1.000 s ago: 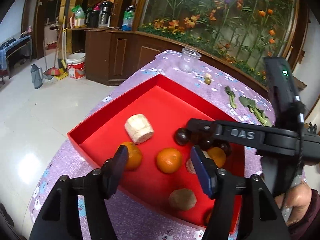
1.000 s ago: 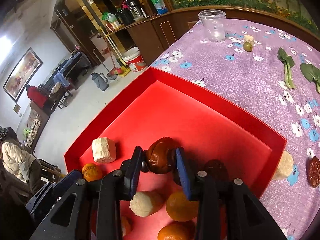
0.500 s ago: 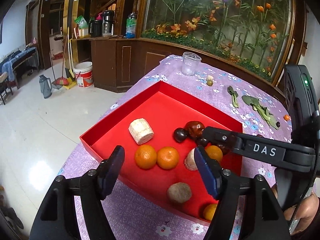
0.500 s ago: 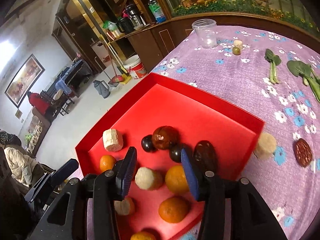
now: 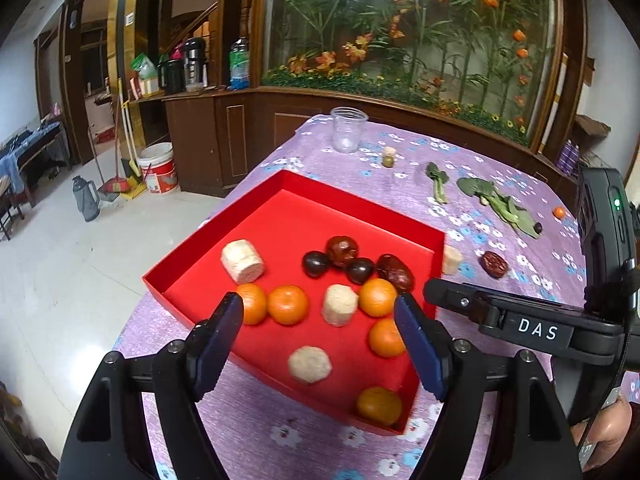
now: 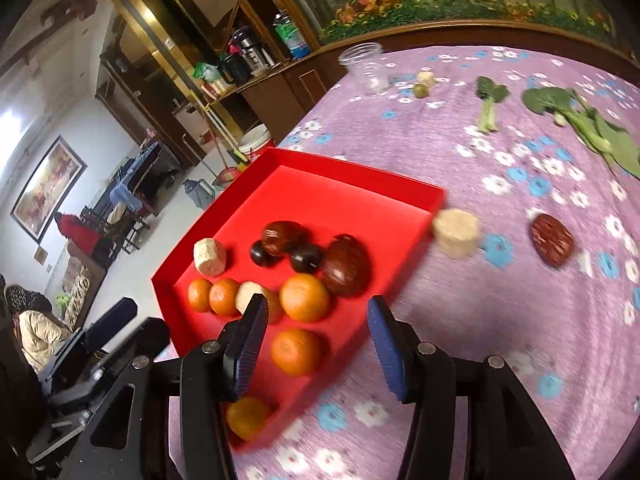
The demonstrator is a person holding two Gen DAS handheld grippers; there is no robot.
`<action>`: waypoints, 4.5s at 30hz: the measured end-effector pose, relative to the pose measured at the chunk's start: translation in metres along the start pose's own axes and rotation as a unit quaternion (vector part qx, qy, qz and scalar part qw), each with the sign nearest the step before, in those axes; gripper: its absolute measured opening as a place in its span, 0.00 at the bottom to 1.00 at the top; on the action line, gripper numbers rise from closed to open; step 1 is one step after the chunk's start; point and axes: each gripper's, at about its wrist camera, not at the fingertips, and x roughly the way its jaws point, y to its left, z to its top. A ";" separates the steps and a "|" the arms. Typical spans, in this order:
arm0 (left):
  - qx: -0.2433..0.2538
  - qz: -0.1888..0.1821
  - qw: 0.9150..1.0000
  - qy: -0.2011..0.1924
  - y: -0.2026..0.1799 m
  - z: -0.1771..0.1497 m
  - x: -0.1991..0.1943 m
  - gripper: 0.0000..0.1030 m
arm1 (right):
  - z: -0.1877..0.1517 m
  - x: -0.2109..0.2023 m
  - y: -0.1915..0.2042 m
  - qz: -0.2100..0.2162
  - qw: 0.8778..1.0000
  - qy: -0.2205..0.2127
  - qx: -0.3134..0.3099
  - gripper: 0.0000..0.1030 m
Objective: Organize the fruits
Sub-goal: 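Move both open tools back to the last produce on the cloth, then grasp a red date with the left tool while the right grasps a beige yam slice, then carry the red date and yam slice over the red tray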
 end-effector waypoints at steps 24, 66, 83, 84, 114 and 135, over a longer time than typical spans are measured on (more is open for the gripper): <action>0.064 -0.084 0.993 0.049 -0.084 -0.014 0.014 0.75 | -0.022 -0.091 -0.133 -0.068 0.992 -0.058 0.093 0.59; 0.032 -0.128 0.989 0.066 -0.071 -0.002 0.050 0.75 | 0.010 -0.040 -0.102 -0.122 0.988 0.004 -0.092 0.35; 0.104 -0.181 0.973 0.096 -0.158 -0.006 0.073 0.75 | -0.012 -0.101 -0.187 -0.134 0.985 -0.095 0.044 0.70; 0.105 -0.185 0.973 0.092 -0.164 -0.003 0.078 0.75 | -0.012 -0.101 -0.185 -0.130 0.986 -0.095 0.041 0.70; 0.121 -0.176 0.971 0.107 -0.206 0.022 0.175 0.40 | -0.019 -0.067 -0.164 -0.152 0.987 -0.036 -0.030 0.54; 0.157 -0.134 0.974 0.091 -0.214 0.017 0.163 0.30 | -0.019 -0.068 -0.162 -0.162 0.985 -0.043 -0.040 0.34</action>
